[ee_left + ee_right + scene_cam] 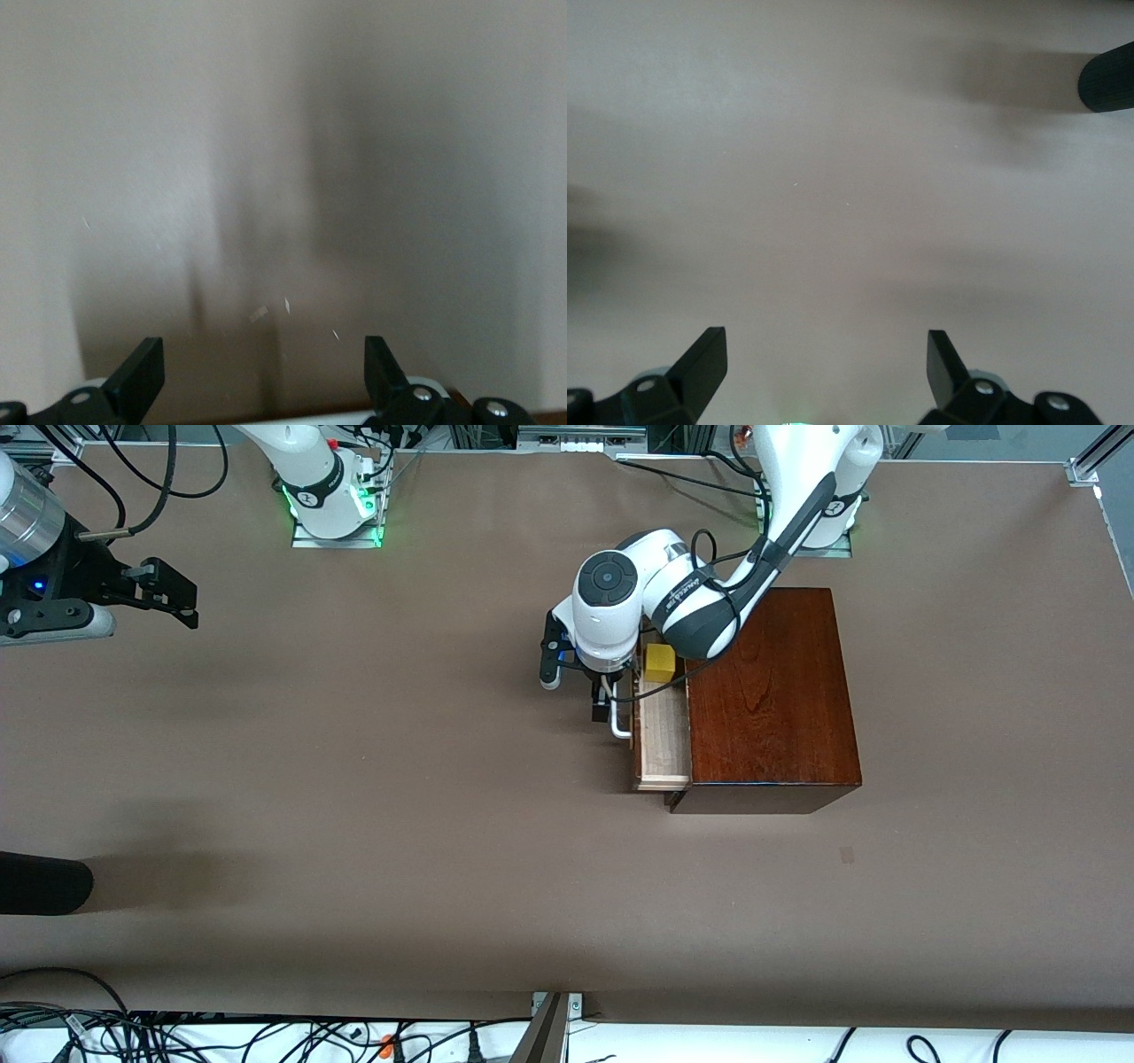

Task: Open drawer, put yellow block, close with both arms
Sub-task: 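Push the drawer into the wooden box with the left gripper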

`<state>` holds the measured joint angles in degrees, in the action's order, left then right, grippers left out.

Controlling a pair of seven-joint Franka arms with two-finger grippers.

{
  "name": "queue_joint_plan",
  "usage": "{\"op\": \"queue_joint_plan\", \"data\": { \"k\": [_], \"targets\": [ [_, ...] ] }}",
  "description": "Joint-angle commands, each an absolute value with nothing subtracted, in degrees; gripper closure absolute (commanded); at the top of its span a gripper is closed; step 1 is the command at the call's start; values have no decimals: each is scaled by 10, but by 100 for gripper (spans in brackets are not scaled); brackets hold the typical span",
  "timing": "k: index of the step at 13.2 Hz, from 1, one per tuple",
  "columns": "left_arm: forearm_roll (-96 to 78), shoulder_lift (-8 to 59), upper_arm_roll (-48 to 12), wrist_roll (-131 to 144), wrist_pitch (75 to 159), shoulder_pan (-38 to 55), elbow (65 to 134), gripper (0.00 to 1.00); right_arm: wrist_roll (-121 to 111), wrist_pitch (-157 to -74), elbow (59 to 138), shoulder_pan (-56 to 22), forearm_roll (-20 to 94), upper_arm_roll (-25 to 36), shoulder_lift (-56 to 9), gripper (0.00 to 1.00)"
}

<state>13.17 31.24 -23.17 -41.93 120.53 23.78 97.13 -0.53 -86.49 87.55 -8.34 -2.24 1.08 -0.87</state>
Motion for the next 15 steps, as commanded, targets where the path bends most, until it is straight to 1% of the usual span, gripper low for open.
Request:
{"op": "queue_joint_plan", "data": {
  "k": [1, 6, 11, 15],
  "targets": [
    [146, 293, -226, -432, 1106, 229, 955, 0, 2, -863, 866, -85, -12, 13, -11, 0],
    [153, 298, -229, -431, 1047, 192, 951, 0, 2, -869, 865, -83, -12, 13, -12, 0],
    [153, 305, -229, -435, 1046, 192, 951, 0, -1, -870, 865, -83, -12, 14, -15, 0],
    [113, 293, -241, -407, 1047, 200, 928, 0, -1, -870, 865, -82, -12, 15, -15, 0]
  ]
}}
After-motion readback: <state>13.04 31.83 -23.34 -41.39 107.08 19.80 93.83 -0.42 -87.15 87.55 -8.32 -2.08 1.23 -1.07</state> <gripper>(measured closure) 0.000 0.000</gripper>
